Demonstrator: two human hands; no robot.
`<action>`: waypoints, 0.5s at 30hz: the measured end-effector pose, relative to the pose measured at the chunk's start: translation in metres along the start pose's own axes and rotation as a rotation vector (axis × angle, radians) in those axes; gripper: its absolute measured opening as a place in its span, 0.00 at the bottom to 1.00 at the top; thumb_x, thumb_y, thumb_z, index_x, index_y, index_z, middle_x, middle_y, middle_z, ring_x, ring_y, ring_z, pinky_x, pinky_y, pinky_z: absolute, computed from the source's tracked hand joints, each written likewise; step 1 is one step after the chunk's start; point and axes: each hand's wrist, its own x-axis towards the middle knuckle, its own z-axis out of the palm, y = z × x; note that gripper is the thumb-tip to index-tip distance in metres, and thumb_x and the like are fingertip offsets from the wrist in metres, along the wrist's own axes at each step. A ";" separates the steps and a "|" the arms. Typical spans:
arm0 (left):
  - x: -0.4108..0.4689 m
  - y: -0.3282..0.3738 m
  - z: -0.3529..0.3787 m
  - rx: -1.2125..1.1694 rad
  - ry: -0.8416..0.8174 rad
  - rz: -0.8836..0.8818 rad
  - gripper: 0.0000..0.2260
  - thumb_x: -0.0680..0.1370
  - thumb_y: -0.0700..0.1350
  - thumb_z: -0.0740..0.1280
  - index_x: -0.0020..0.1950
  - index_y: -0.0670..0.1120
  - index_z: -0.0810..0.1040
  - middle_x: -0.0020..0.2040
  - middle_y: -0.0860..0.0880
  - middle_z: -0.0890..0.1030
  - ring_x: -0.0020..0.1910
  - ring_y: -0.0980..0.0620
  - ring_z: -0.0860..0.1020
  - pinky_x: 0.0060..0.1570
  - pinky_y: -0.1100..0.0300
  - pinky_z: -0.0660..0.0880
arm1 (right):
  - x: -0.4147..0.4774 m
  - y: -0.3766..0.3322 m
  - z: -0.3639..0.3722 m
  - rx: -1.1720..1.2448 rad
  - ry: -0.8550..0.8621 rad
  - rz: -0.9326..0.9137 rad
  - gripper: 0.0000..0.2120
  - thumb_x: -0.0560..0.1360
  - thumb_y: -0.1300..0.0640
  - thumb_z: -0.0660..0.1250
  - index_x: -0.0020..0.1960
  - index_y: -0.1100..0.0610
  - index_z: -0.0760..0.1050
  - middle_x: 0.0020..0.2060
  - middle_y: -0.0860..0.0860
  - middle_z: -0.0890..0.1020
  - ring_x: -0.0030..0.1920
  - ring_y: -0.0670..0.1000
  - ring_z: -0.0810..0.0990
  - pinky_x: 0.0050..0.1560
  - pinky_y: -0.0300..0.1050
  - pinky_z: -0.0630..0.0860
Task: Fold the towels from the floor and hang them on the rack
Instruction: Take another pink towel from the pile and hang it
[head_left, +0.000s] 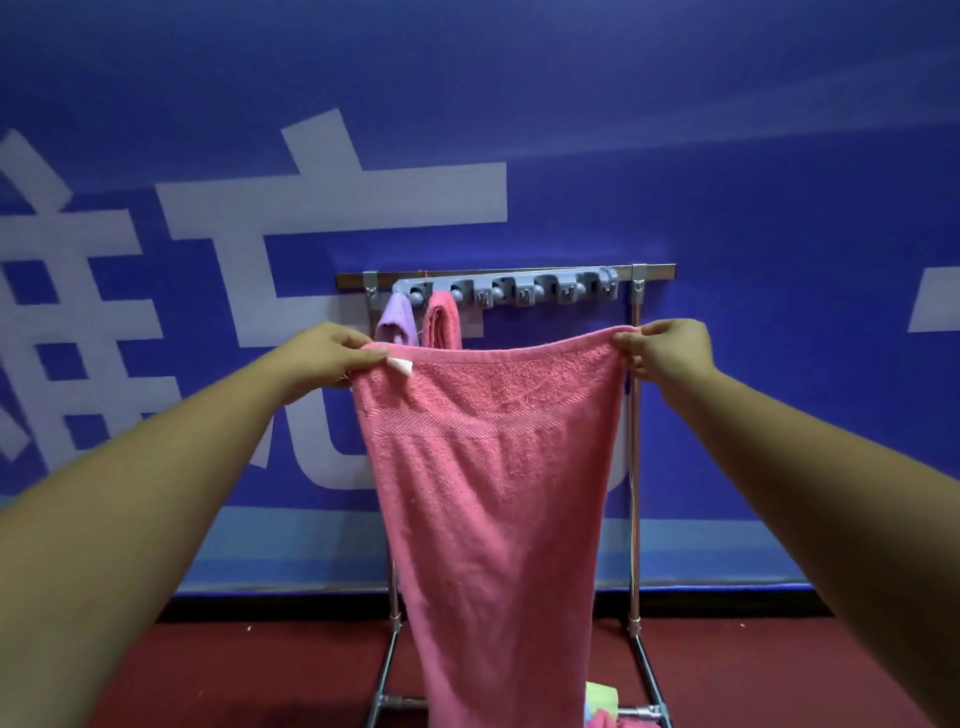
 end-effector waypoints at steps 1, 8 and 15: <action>0.000 0.002 0.001 -0.035 -0.005 -0.015 0.09 0.78 0.50 0.70 0.50 0.45 0.85 0.46 0.42 0.84 0.44 0.48 0.78 0.53 0.51 0.79 | -0.002 -0.003 0.001 0.038 -0.018 0.004 0.09 0.72 0.64 0.75 0.35 0.58 0.78 0.36 0.60 0.81 0.36 0.55 0.80 0.44 0.51 0.81; -0.004 0.029 0.012 0.240 0.042 0.046 0.05 0.78 0.42 0.68 0.48 0.49 0.83 0.41 0.47 0.79 0.36 0.51 0.75 0.35 0.58 0.74 | -0.009 -0.017 0.012 0.064 -0.057 -0.028 0.11 0.75 0.67 0.72 0.36 0.59 0.76 0.33 0.57 0.80 0.32 0.53 0.81 0.38 0.47 0.82; -0.008 0.056 0.020 -0.364 -0.352 0.111 0.10 0.79 0.32 0.63 0.53 0.41 0.82 0.41 0.47 0.79 0.41 0.54 0.77 0.42 0.63 0.79 | -0.025 -0.032 0.027 -0.007 -0.162 -0.101 0.04 0.75 0.63 0.73 0.42 0.62 0.81 0.33 0.57 0.80 0.29 0.48 0.78 0.30 0.36 0.78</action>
